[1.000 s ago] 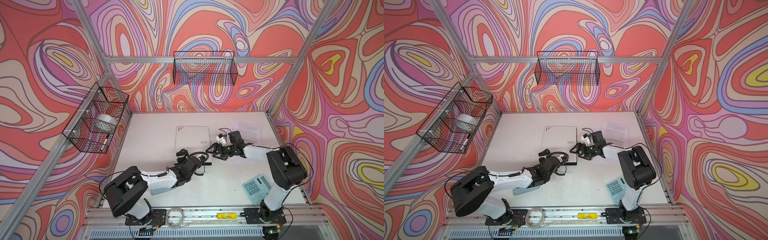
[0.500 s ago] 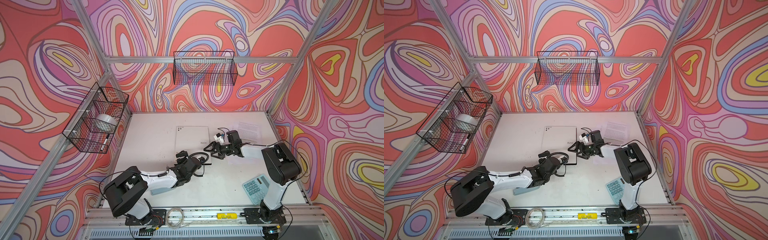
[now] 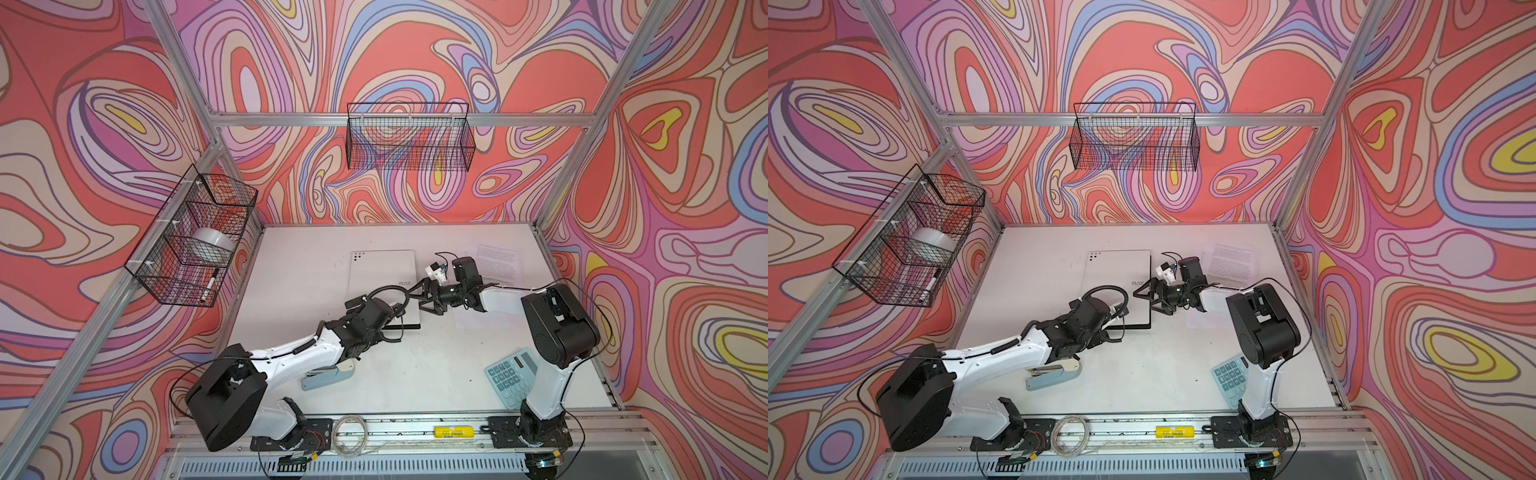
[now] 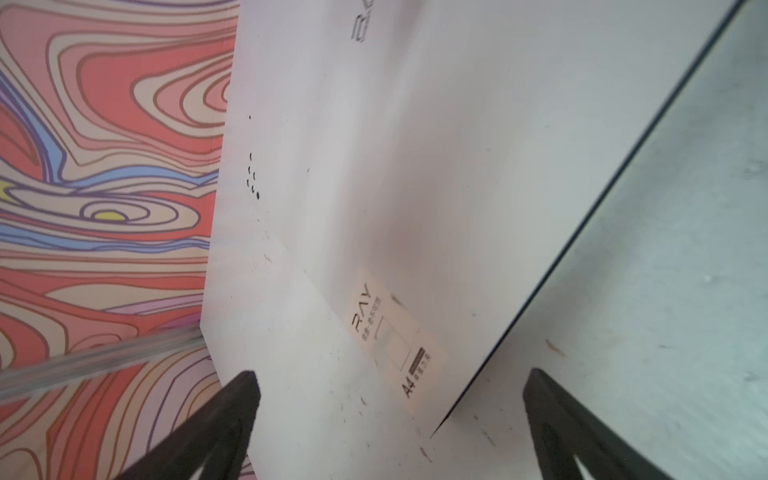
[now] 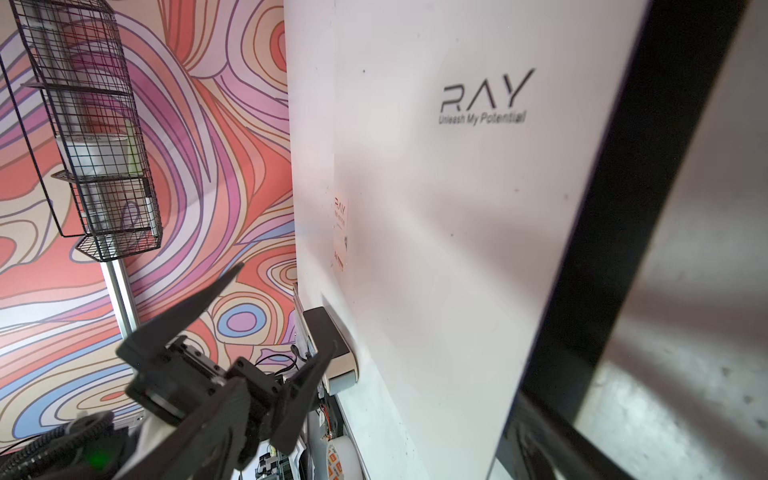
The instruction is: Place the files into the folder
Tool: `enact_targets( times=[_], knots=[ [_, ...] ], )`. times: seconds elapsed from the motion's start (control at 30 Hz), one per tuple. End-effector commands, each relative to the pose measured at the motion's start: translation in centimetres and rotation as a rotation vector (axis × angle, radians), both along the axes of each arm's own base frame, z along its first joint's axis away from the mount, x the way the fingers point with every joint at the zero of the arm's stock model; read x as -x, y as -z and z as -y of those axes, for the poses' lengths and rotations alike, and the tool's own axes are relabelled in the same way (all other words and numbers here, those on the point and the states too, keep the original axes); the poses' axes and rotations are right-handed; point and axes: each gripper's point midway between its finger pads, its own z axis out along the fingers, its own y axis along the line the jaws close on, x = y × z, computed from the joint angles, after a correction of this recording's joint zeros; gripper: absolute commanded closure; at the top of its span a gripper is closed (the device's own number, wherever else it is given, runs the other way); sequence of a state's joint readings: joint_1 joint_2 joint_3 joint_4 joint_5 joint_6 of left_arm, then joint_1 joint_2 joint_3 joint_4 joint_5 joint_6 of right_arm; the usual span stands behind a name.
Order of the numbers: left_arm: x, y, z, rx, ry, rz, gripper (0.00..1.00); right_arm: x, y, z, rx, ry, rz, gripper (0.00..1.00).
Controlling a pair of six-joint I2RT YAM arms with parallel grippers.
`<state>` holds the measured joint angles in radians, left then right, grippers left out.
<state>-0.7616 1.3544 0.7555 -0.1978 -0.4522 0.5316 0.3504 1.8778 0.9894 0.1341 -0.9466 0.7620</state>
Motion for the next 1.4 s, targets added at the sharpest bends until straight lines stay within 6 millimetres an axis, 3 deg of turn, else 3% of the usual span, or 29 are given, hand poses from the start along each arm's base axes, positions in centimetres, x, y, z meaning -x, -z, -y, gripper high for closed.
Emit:
enact_targets(
  times=[0.0,0.2,0.4,0.6,0.77,1.0,1.37],
  knots=[
    [1.8,-0.2,-1.3,0.096,-0.019,-0.136,0.0,-0.3,-1.4,-0.7,-0.034,-0.013,0.027,0.02],
    [0.3,-2.7,-4.1,0.278,-0.168,-0.178,0.0,-0.6,-2.5,-0.7,-0.049,0.019,0.029,0.02],
    [-4.7,-7.9,-5.4,0.437,-0.357,-0.189,0.0,-1.1,-4.4,-1.3,-0.06,0.038,0.055,0.02],
    [-9.5,-12.3,-3.3,0.534,-0.384,-0.22,0.0,-1.9,-6.7,-2.4,-0.068,0.058,0.095,0.02],
    [-12.1,-14.5,-1.1,0.595,-0.388,-0.294,0.0,-2.0,-9.1,-4.3,-0.077,0.07,0.146,0.02],
    [-14.5,-14.9,0.6,0.646,-0.417,-0.359,0.0,-2.2,-11.2,-8.3,-0.086,0.038,0.18,0.02],
    [-16.5,-14.3,-0.1,0.697,-0.503,-0.398,0.0,-2.3,-12.5,-13.9,-0.137,-0.015,0.194,0.03]
  ],
)
